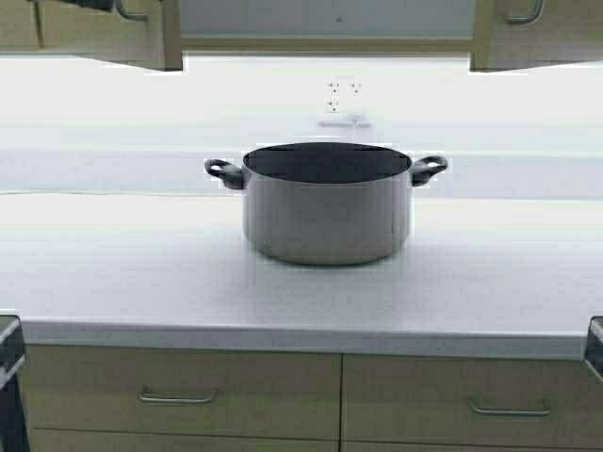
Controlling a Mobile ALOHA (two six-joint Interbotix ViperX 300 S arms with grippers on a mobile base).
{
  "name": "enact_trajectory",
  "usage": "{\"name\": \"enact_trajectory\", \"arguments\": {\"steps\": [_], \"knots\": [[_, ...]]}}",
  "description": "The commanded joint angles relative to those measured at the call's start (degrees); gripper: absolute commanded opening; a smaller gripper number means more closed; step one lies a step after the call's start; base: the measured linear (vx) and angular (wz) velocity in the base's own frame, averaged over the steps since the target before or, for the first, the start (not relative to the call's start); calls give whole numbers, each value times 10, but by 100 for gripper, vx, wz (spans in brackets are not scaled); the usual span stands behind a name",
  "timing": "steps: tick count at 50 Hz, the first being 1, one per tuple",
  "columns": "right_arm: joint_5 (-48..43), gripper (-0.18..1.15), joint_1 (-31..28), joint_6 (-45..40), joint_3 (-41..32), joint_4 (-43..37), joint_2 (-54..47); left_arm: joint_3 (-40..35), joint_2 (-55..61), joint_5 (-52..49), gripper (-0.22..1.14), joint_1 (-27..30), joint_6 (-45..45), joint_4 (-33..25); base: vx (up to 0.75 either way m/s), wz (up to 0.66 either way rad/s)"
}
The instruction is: Open the cabinet, put the pot inside, then close it
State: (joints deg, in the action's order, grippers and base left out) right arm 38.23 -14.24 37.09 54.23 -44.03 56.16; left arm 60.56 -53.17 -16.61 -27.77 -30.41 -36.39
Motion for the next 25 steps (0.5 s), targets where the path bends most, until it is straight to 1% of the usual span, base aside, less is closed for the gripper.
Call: {"name": "enact_trajectory", "arguments": {"steps": [1, 5, 6, 8, 9, 10, 12, 13, 15, 18, 22, 25], "knots": [[-25, 85, -59, 4, -37, -41, -25, -38, 50, 11, 56, -76, -2, 1, 0, 0], [-61, 60, -110, 4, -55, -41, -59, -60, 106, 30, 15, -129, -3, 1, 0, 0], [-78, 48, -130, 5, -63, -41, -73, -66, 122, 38, 6, -143, -4, 1, 0, 0], [-103, 31, -158, 5, -76, -40, -92, -76, 152, 62, -8, -168, -5, 1, 0, 0], [-116, 23, -171, 7, -83, -40, -102, -80, 165, 79, -12, -178, -6, 1, -1, 0], [-128, 15, -185, 13, -90, -39, -112, -83, 178, 98, -13, -189, -6, 1, -1, 0], [-154, 1, -214, 26, -103, -37, -132, -89, 202, 135, -9, -207, -6, 1, -1, 0], [-167, -4, -226, 27, -110, -34, -144, -91, 213, 155, -5, -212, -5, 1, -1, 0], [-196, -5, -248, 27, -125, -29, -168, -99, 235, 189, 2, -223, -4, 1, 0, 0], [-234, 2, -264, 25, -143, -16, -200, -112, 265, 230, 8, -225, -4, 1, 0, 0], [-268, 10, -264, 4, -164, 8, -240, -131, 303, 272, 5, -225, -2, 1, 0, 0], [-289, 9, -263, 0, -178, 23, -271, -149, 334, 310, 2, -225, -2, 1, 0, 0]]}}
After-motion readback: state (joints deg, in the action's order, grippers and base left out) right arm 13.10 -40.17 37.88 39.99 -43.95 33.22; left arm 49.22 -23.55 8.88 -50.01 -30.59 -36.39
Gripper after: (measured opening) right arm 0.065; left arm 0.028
